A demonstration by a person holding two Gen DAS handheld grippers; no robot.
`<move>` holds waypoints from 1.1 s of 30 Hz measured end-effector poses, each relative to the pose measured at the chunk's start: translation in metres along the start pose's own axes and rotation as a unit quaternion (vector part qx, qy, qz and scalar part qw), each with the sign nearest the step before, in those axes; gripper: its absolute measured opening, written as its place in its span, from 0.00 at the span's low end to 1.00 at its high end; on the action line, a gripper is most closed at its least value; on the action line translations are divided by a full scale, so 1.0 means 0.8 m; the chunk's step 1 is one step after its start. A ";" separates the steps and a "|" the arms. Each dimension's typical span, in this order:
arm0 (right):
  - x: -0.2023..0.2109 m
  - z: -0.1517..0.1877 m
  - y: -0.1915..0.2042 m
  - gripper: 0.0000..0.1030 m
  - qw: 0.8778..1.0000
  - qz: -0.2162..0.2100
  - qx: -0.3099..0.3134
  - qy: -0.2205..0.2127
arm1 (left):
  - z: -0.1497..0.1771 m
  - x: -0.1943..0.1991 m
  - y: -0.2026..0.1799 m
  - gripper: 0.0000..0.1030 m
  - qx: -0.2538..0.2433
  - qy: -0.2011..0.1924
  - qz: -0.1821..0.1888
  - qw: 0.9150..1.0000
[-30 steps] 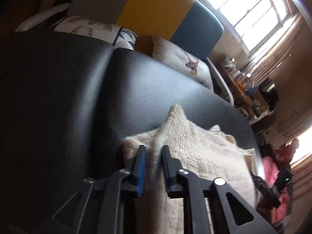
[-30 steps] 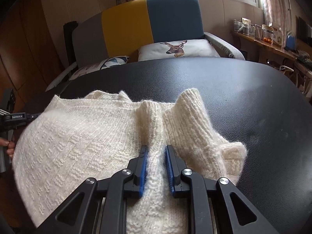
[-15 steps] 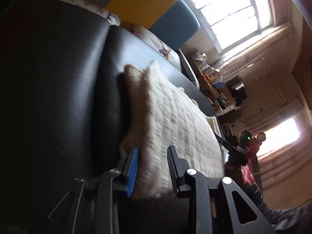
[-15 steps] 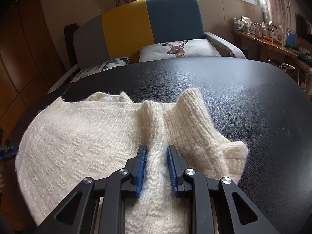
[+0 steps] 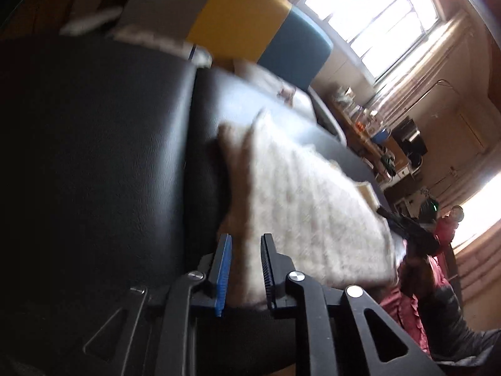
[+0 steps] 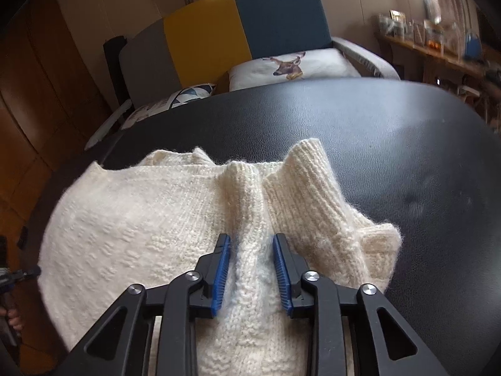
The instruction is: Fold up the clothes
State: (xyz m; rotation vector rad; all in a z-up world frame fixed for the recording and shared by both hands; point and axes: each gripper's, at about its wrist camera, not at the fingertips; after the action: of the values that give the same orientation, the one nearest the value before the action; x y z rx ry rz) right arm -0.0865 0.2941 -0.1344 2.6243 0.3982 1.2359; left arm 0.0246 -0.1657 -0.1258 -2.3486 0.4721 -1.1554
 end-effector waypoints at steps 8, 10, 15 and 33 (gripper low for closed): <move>0.103 0.059 -0.058 0.68 0.982 -0.153 -0.109 -0.002 | -0.008 -0.041 -0.093 0.21 -0.086 0.015 0.034 0.996; 0.117 0.083 -0.072 0.70 0.976 -0.173 -0.128 0.010 | -0.003 -0.068 -0.125 0.21 -0.113 0.037 0.043 0.992; 0.124 0.133 -0.091 0.72 0.964 -0.206 -0.164 0.042 | 0.023 -0.124 -0.194 0.21 -0.183 0.090 0.064 0.977; 0.074 0.141 -0.045 0.54 0.920 -0.294 -0.034 0.257 | 0.066 -0.208 -0.231 0.19 -0.213 0.185 0.093 0.955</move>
State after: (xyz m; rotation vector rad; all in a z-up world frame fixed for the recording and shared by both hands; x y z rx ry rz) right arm 0.0321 0.3390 -0.1731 1.8524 1.1062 1.6295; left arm -0.0125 0.0839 -0.1575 -2.3572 1.1511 -1.5286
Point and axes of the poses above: each gripper's, at about its wrist camera, not at the fingertips, and x roughly against the way its jaws point, y to its left, z to its underside, and after that the axes turned 1 degree about z, right-handed
